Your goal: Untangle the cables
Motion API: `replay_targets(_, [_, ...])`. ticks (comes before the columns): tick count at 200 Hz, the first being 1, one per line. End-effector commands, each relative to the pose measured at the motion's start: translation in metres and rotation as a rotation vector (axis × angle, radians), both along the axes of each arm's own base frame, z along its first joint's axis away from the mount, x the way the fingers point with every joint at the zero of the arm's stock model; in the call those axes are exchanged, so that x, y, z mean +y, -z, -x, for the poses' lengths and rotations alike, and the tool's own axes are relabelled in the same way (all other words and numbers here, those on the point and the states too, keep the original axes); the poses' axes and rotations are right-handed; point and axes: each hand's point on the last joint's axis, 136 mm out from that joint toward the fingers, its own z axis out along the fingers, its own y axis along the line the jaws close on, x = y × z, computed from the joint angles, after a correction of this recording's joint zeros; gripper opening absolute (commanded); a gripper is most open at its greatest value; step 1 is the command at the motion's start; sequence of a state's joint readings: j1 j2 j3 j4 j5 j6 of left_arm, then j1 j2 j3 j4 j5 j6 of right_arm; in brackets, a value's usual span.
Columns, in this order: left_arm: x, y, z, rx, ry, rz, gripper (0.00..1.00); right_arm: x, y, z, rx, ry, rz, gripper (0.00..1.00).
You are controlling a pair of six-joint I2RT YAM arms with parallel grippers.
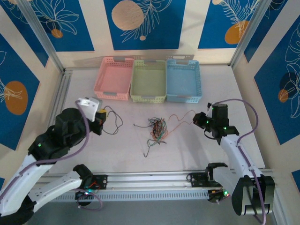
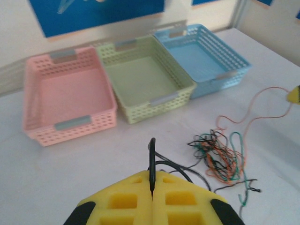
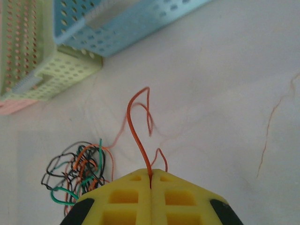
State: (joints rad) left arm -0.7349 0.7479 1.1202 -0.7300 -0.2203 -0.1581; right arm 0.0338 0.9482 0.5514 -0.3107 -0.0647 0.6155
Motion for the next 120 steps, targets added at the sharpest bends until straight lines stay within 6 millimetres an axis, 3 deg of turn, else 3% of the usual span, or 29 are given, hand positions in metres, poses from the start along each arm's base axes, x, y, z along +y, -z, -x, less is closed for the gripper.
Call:
replay_targets(1, [-0.037,-0.015,-0.013,0.018,0.096,0.087,0.0,0.01,0.003,0.006,0.001,-0.033,-0.038,0.0])
replay_targets(26, [-0.069,-0.009,-0.047,0.064,0.108,0.086,0.0,0.011,0.003,0.008,-0.012,-0.039,-0.033,0.0])
replay_targets(57, [-0.089,-0.008,-0.098,0.111,0.079,0.159,0.0,0.01,0.004,0.012,-0.02,-0.028,-0.031,0.0])
replay_targets(120, [-0.102,-0.01,-0.185,0.12,0.001,0.245,0.0,0.011,0.004,0.013,-0.033,-0.03,-0.031,0.0])
